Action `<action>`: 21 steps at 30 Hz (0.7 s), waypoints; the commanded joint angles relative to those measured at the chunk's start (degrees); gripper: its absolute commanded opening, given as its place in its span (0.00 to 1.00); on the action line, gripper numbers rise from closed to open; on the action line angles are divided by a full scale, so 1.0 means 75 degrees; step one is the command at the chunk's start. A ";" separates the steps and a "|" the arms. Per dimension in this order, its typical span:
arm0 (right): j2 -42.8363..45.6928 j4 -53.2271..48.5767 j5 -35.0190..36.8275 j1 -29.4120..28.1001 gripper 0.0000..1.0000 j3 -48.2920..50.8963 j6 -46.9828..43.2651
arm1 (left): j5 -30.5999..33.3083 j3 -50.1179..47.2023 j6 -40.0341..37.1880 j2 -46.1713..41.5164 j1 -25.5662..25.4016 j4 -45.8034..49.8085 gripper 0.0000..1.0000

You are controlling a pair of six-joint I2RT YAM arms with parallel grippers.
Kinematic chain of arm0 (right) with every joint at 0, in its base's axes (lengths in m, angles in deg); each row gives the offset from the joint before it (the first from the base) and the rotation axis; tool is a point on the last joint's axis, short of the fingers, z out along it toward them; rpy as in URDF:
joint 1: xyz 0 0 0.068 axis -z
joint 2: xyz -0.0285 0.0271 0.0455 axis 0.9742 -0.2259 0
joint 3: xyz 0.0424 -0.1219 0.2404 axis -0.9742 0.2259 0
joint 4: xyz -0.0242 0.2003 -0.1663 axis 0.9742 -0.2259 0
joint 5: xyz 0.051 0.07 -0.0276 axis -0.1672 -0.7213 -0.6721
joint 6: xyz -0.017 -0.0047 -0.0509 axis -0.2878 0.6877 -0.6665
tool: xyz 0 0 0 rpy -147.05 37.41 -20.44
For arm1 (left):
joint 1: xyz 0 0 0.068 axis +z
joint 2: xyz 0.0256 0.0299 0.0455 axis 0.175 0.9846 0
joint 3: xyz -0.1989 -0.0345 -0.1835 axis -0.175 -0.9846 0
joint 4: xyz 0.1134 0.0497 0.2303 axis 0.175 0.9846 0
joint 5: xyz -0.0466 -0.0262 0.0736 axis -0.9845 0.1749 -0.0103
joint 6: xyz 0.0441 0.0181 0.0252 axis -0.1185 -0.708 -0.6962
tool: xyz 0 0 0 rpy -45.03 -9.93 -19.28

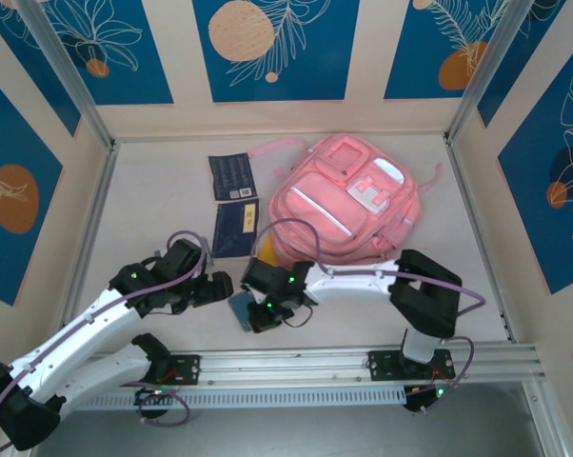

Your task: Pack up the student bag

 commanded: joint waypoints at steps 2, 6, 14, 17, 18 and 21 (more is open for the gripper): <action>-0.0730 0.0087 -0.0487 -0.0058 0.07 -0.0989 -0.0622 | 0.0395 -0.0237 0.0382 0.0044 0.0019 0.0390 0.94; -0.0368 -0.0034 -0.0735 -0.0106 0.26 -0.0892 -0.1135 | 0.0464 -0.0416 0.0586 0.0111 0.0052 0.0325 0.94; 0.0921 0.1033 -0.0623 0.1005 0.00 0.0758 -0.0085 | 0.0539 -0.1033 0.0573 0.0452 0.0068 -0.0534 0.91; 0.0782 0.1035 -0.0432 0.1236 0.00 0.0788 0.0072 | 0.0304 -0.1307 0.0299 0.0504 0.0091 -0.1199 0.87; 0.0717 0.1033 -0.0388 0.1280 0.00 0.0766 0.0073 | 0.0337 -0.1399 0.0246 0.0485 0.0100 -0.1333 0.85; 0.0413 0.1050 -0.0383 0.1373 0.00 0.0617 0.0180 | 0.0305 -0.1676 -0.0031 0.0341 0.0230 -0.1764 0.82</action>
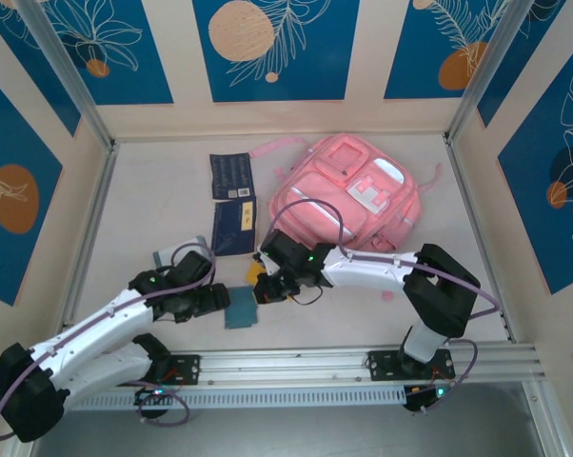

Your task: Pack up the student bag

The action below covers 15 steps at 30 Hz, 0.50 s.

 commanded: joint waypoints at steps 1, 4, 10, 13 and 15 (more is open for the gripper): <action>-0.0434 0.0048 0.0024 0.0057 0.00 -0.0101 0.0276 | -0.0130 -0.0356 -0.0423 -0.0198 0.0215 -0.0814 0.81; -0.0715 0.0012 0.0092 0.0066 0.00 -0.0220 0.0268 | -0.0466 -0.0678 -0.0559 -0.0286 0.0440 -0.1239 0.78; -0.1135 0.0141 -0.0046 0.0010 0.00 -0.0399 0.0279 | -0.1149 -0.1354 -0.0759 -0.0512 0.0633 -0.2281 0.78; -0.1263 0.0219 -0.0079 0.0008 0.00 -0.0423 0.0295 | -0.1349 -0.1493 -0.0800 -0.0481 0.0695 -0.2496 0.75; -0.1364 0.0294 -0.0132 0.0008 0.00 -0.0433 0.0329 | -0.1482 -0.1615 -0.0784 -0.0431 0.0745 -0.2652 0.74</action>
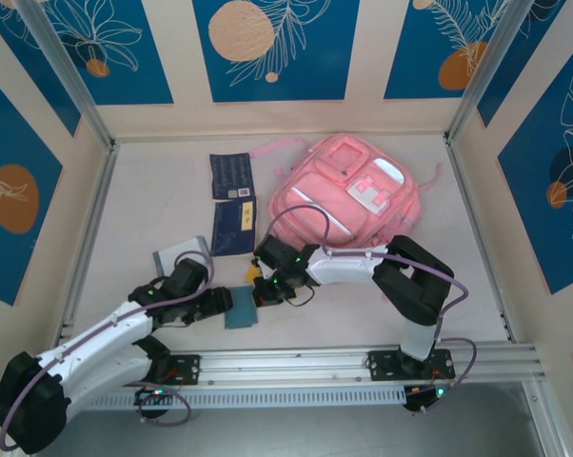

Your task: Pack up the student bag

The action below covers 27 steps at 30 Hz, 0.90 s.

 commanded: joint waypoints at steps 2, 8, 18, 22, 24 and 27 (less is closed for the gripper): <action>-0.0307 0.0128 -0.0224 -0.0024 0.00 -0.0192 0.0141 | -0.0703 -0.0366 -0.0121 0.0020 0.0192 -0.0887 0.74; -0.0538 0.0400 -0.0386 0.0005 0.00 -0.0076 0.0250 | -0.1275 -0.0774 -0.0045 0.0395 0.0282 -0.1850 0.74; -0.0646 0.0782 -0.0517 0.0098 0.00 0.0205 0.0415 | -0.1822 -0.0965 -0.0026 -0.0038 0.0295 -0.2580 0.64; -0.0666 0.0803 -0.0528 0.0113 0.00 0.0212 0.0416 | -0.2189 -0.1138 0.0063 -0.0128 0.0291 -0.3001 0.59; -0.0655 0.0823 -0.0534 0.0127 0.00 0.0215 0.0413 | -0.2249 -0.1181 0.0070 -0.0147 0.0295 -0.3056 0.56; -0.0660 0.0841 -0.0529 0.0134 0.00 0.0239 0.0419 | -0.2436 -0.1267 0.0114 -0.0221 0.0299 -0.3287 0.54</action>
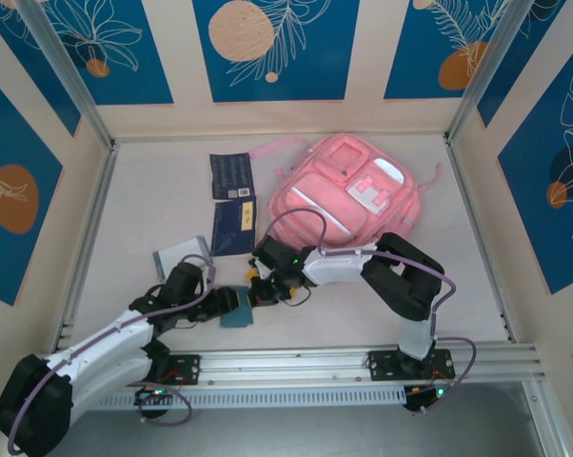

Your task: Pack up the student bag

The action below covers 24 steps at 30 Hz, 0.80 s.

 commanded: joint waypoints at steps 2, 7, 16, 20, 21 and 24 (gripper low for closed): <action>-0.0214 0.0037 -0.0073 0.0058 0.00 0.0175 0.0094 | -0.0799 -0.0168 0.0106 -0.0188 -0.0019 -0.0865 0.50; -0.0197 0.0111 -0.0071 0.0081 0.00 0.0247 0.0127 | -0.0797 -0.0180 0.0078 -0.0397 -0.0025 -0.0778 0.39; 0.0155 0.0090 0.0100 0.0151 0.00 0.0398 0.0124 | -0.0636 -0.0184 -0.0021 -0.0241 -0.0022 -0.0583 0.21; 0.0181 0.0125 0.0008 0.0186 0.00 0.0421 0.0089 | -0.0632 -0.0165 -0.0033 -0.0068 -0.0023 -0.0643 0.26; 0.0123 0.0194 -0.0048 0.0187 0.00 0.0434 0.0110 | -0.0669 -0.0180 0.0003 -0.0021 -0.0018 -0.0739 0.28; -0.0159 0.0399 -0.0279 0.0199 0.00 0.0433 0.0223 | -0.0784 -0.0097 0.0045 0.0184 -0.0020 -0.0909 0.36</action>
